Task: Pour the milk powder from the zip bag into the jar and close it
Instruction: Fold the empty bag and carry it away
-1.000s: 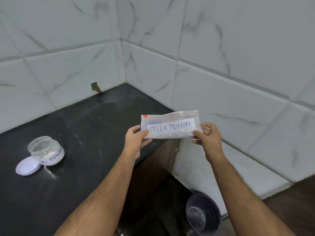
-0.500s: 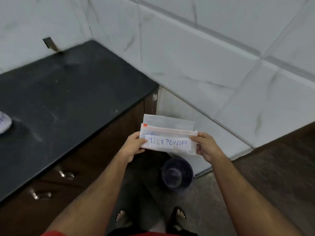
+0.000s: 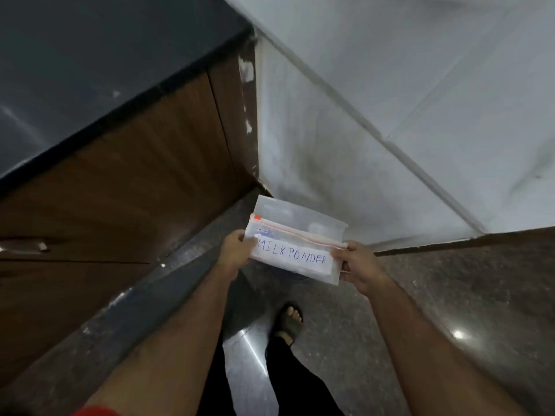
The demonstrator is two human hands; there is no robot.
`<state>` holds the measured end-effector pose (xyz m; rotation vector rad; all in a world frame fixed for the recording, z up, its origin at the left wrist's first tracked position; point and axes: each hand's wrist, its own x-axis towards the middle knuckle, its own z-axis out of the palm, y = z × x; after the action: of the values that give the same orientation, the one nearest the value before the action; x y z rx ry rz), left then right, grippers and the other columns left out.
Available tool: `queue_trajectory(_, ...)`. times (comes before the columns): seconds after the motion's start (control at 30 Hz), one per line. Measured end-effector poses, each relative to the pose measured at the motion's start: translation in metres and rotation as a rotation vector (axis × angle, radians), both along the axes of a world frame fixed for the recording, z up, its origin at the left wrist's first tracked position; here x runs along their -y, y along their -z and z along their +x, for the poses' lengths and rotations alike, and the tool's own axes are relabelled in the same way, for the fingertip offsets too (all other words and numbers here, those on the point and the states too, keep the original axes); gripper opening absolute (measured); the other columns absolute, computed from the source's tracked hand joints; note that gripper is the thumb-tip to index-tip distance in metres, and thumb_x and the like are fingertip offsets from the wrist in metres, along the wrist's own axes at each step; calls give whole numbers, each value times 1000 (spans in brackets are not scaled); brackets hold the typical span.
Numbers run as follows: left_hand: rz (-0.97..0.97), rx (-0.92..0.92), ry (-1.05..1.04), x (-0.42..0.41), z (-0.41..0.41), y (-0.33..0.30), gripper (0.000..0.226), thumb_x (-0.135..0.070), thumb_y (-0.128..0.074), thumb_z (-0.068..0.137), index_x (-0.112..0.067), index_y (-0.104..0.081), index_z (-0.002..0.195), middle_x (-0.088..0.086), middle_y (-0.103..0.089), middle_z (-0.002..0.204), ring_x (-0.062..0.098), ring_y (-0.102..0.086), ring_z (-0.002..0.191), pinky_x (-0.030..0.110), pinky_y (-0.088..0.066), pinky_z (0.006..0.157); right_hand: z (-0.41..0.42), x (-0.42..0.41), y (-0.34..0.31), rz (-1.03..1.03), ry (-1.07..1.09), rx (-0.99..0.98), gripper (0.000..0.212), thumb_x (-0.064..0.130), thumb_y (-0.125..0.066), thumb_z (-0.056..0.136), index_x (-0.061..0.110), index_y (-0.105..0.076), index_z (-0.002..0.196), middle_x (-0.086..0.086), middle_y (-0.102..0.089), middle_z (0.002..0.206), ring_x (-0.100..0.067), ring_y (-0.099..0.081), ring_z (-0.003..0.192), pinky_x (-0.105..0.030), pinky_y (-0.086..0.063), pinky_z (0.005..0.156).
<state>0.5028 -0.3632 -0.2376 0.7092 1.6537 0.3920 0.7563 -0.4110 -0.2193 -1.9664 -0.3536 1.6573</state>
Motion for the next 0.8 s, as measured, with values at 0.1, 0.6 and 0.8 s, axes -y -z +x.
queue_trajectory(0.1,-32,-4,-67,-1,15,63,31,-6,-58,99,-1,-55,129,20,-64,128,28,-64,102,42,-57,85,9,6,59,-24,20,25,17,-2,-60,94,13,-59,85,-9,-71,85,-25,-67,74,-31,-51,62)
queue_trajectory(0.6,-55,46,243,30,110,314,46,-10,-64,96,2,-52,138,15,-55,142,24,-52,129,29,-43,100,17,19,320,-67,116,196,7,-1,-58,93,-2,-64,97,-25,-66,93,-32,-65,84,-45,-52,74)
queue_trajectory(0.8,-86,77,288,24,130,361,37,-11,-61,98,-1,-54,134,15,-53,136,29,-50,130,38,-41,107,13,-3,383,-91,55,300,17,-6,-60,89,7,-67,80,-18,-66,86,-28,-62,80,-42,-51,73)
